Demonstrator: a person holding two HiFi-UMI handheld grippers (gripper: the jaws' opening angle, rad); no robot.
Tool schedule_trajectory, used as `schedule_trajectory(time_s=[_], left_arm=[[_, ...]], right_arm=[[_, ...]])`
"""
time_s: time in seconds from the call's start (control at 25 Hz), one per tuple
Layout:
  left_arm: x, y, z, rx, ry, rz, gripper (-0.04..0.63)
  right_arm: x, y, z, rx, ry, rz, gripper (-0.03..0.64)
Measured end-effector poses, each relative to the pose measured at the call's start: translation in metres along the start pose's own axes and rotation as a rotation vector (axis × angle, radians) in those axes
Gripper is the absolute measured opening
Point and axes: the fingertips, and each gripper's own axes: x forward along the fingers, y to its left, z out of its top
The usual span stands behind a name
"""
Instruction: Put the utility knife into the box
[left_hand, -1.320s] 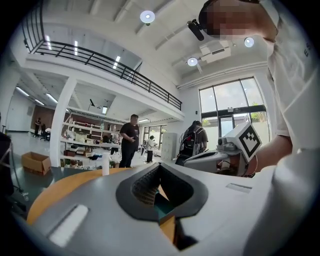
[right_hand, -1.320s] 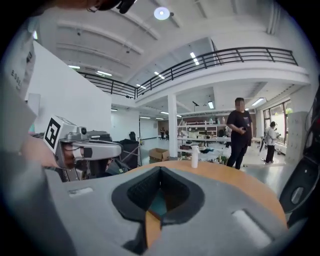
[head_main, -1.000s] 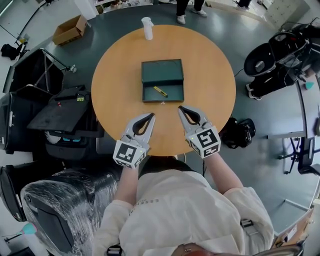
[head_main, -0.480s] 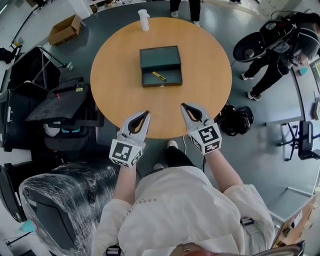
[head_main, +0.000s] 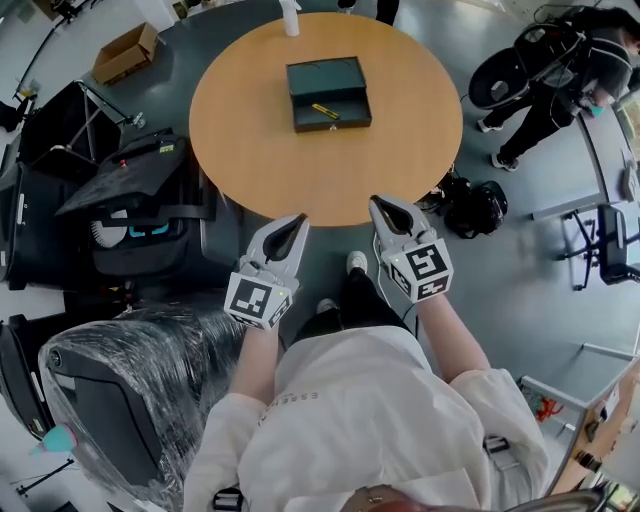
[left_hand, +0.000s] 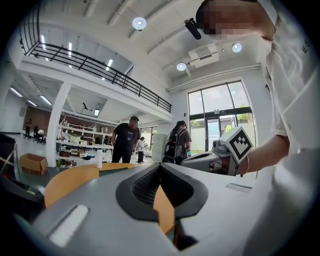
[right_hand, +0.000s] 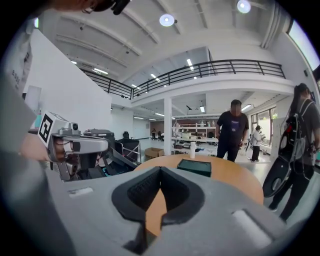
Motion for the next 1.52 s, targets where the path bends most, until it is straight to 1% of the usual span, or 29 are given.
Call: schedule_trajectory(time_s=[0.24, 0.52, 0.64, 0.76, 0.96, 1.24, 1.52], left_arm=[[-0.028, -0.018, 0.001, -0.001, -0.008, -0.002, 0.017], [-0.037, -0.028, 0.012, 0.026, -0.036, 0.023, 0.017], [-0.037, -0.035, 0.017, 0.032, -0.042, 0.03, 0.017], [-0.037, -0.04, 0.02, 0.039, -0.051, 0.031, 0.017], [-0.035, -0.05, 0.019, 0.038, -0.04, 0.03, 0.017], [-0.036, -0.047, 0.017, 0.029, -0.048, 0.052, 0.017], [-0.032, -0.049, 0.013, 0.017, -0.047, 0.05, 0.017]], right_arm=[[-0.024, 0.025, -0.006, 0.011, -0.001, -0.011, -0.008], [-0.033, 0.038, -0.003, 0.035, -0.024, 0.005, -0.008], [-0.04, 0.04, 0.001, 0.031, -0.028, 0.021, -0.008], [-0.045, 0.041, 0.004, 0.004, -0.026, 0.036, -0.008], [-0.051, 0.042, 0.002, 0.01, -0.013, 0.049, -0.008], [-0.053, 0.042, -0.003, -0.002, 0.007, 0.056, -0.008], [-0.052, 0.037, -0.004, -0.007, 0.019, 0.054, -0.008]])
